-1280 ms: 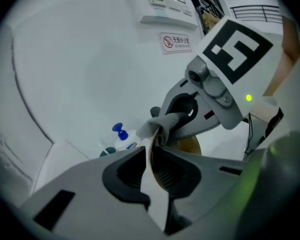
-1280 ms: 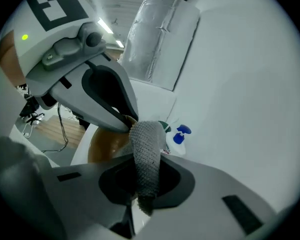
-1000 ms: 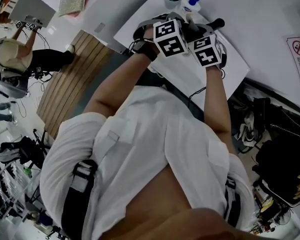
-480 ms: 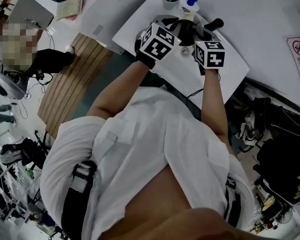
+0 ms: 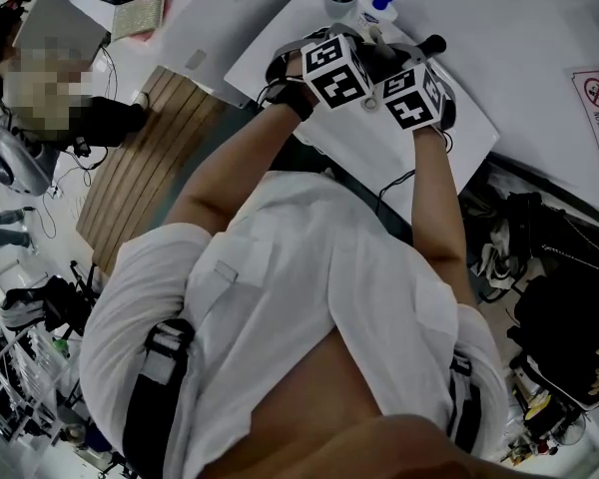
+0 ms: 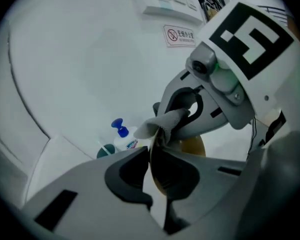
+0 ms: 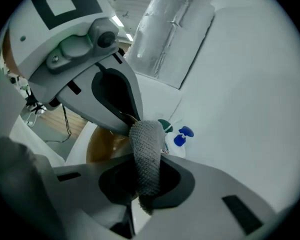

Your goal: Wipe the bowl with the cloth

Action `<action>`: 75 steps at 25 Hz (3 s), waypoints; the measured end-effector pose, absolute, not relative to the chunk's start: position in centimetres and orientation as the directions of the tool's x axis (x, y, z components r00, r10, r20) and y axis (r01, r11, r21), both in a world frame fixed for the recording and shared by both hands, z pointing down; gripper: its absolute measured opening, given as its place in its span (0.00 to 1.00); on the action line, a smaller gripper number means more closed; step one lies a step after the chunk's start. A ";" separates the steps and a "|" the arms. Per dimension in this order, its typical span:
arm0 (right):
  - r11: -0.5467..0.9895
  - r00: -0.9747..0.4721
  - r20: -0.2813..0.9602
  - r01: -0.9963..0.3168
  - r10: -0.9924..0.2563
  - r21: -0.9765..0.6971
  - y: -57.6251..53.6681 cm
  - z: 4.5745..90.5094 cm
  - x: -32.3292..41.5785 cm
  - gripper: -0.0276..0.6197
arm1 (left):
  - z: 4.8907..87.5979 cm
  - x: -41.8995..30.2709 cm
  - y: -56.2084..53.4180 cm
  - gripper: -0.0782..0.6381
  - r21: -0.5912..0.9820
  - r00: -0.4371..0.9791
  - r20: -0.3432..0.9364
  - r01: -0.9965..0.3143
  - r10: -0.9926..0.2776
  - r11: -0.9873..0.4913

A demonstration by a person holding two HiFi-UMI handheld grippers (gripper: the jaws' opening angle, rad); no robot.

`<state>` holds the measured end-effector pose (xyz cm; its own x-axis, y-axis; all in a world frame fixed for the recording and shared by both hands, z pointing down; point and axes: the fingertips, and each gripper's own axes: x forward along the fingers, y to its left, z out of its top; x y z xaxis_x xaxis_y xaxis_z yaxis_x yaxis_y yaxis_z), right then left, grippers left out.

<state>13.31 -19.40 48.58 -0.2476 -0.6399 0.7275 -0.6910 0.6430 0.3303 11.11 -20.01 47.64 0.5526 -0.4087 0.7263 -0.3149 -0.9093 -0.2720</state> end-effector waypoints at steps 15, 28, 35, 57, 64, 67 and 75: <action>0.356 -0.351 0.485 -0.930 -0.801 -0.085 -19.1 47.6 14.5 0.13 | 47.2 8.3 -21.3 0.14 -0.042 0.604 0.549 -0.670 -0.578 -0.741; 0.301 -0.348 0.379 -0.937 -0.857 -0.180 -15.6 48.0 18.5 0.11 | 54.9 5.5 -22.1 0.13 0.074 0.529 0.688 -0.732 -0.496 -0.677; 0.240 -0.300 0.261 -0.941 -0.917 -0.238 -12.6 47.5 22.3 0.11 | 62.4 8.2 -20.5 0.13 0.168 0.534 0.784 -0.674 -0.317 -0.719; 0.124 -0.184 0.320 -0.973 -0.929 -0.197 -5.9 48.9 27.6 0.11 | 74.4 11.7 -15.5 0.34 0.447 0.521 0.852 -0.670 0.054 -0.592; 0.131 -0.191 0.262 -0.964 -0.946 -0.233 -6.7 47.7 27.3 0.11 | 64.3 10.3 -17.5 0.34 0.608 0.775 0.619 -0.576 -0.129 -0.546; 0.137 -0.190 0.221 -0.963 -0.957 -0.233 -6.9 46.4 27.6 0.11 | 56.8 8.3 -18.7 0.30 0.607 0.856 0.444 -0.505 -0.264 -0.614; 0.139 -0.163 0.096 -0.967 -0.982 -0.214 -7.4 41.8 29.6 0.11 | 40.0 0.8 -20.8 0.13 0.334 0.794 0.074 -0.590 -0.603 -0.735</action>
<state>29.59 -7.41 41.84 -0.1625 -0.9820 0.0963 -0.9669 0.1390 -0.2141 0.81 -20.78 40.02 0.7941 -0.6033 0.0738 -0.5897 -0.7354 0.3338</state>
